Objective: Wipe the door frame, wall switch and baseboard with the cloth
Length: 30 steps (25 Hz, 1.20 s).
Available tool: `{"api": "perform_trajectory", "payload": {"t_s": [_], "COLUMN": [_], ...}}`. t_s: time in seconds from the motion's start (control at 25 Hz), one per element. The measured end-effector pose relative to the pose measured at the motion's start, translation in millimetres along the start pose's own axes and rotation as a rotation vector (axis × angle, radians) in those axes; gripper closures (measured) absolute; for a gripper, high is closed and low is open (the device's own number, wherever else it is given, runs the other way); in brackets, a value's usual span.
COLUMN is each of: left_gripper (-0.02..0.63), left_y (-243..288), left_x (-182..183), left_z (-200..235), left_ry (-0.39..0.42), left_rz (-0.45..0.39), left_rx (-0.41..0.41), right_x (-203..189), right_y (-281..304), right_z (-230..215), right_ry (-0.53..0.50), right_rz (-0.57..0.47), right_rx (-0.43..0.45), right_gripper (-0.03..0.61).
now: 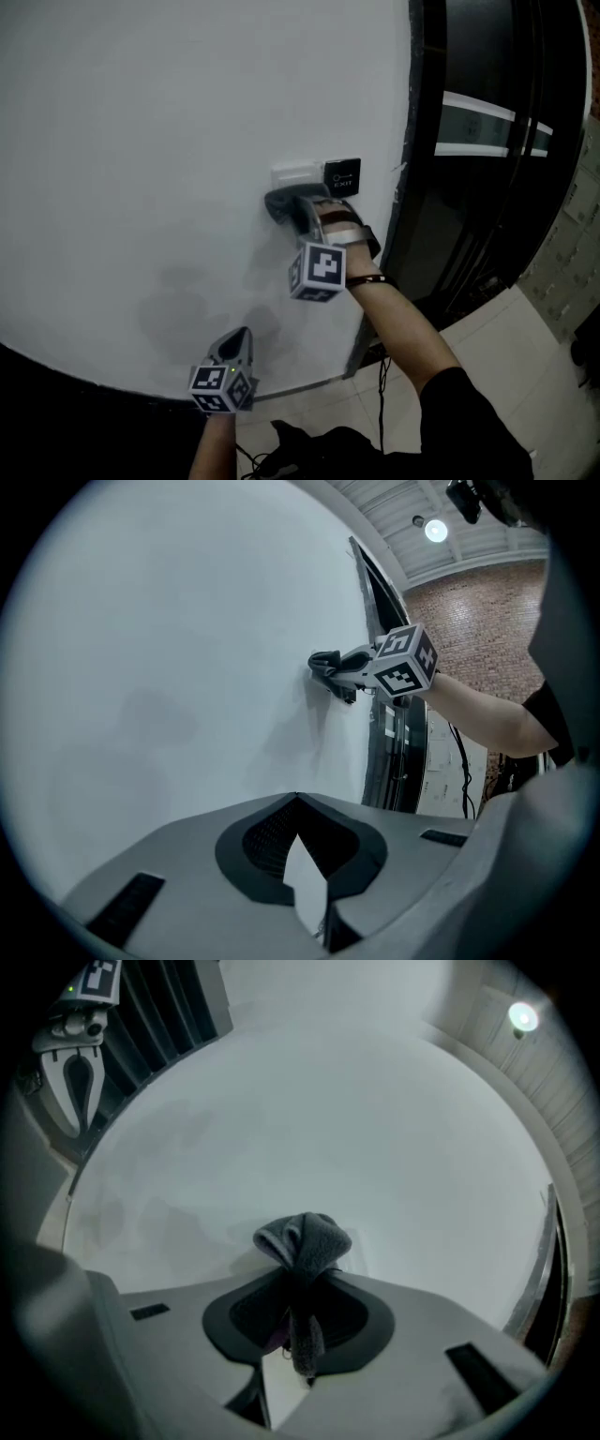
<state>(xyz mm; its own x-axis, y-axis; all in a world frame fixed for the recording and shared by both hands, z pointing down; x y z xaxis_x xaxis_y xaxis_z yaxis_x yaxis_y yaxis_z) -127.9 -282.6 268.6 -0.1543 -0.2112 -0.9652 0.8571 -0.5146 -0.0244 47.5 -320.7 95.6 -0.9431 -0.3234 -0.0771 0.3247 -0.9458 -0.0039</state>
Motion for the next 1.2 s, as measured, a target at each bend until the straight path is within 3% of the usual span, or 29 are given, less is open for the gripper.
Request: {"api": "perform_trajectory", "payload": {"t_s": [0.76,0.96,1.08,1.2], "left_gripper": [0.621,0.621,0.621,0.621], "left_y": [15.8,10.6,11.2,6.3], "left_x": [-9.0,-3.9,2.4,9.8], "left_z": [-2.5,-10.8,-12.6,-6.6], "left_ry": [-0.019,-0.032,-0.019,-0.023], "left_rz": [0.006,-0.01,-0.035,-0.087], "left_rx": [-0.031,-0.047,-0.054,-0.033], "right_x": [-15.2,-17.3,-23.2,-38.5], "right_y": [1.6,-16.1,-28.2,-48.5], "right_z": [24.8,17.6,18.8,28.9], "right_ry": [0.042,0.067,0.152,0.369], "right_rz": [0.002,-0.055,-0.086,-0.143], "right_rx": [0.025,-0.039,-0.038,-0.017], "right_gripper": [0.495,0.495,0.495,0.495]}}
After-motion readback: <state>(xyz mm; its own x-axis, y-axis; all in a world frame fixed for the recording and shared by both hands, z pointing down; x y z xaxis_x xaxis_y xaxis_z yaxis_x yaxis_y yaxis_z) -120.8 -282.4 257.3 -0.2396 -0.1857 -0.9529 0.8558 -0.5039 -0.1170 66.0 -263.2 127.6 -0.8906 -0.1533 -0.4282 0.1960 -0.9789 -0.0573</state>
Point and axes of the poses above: the fingertips, and each gripper's own axes: y forward along the fingers, z to its left, x out of its top, the point moved 2 cm from there along -y, backward along the fingers, and after that the axes turned 7 degrees about -y, right-handed, at the moved point
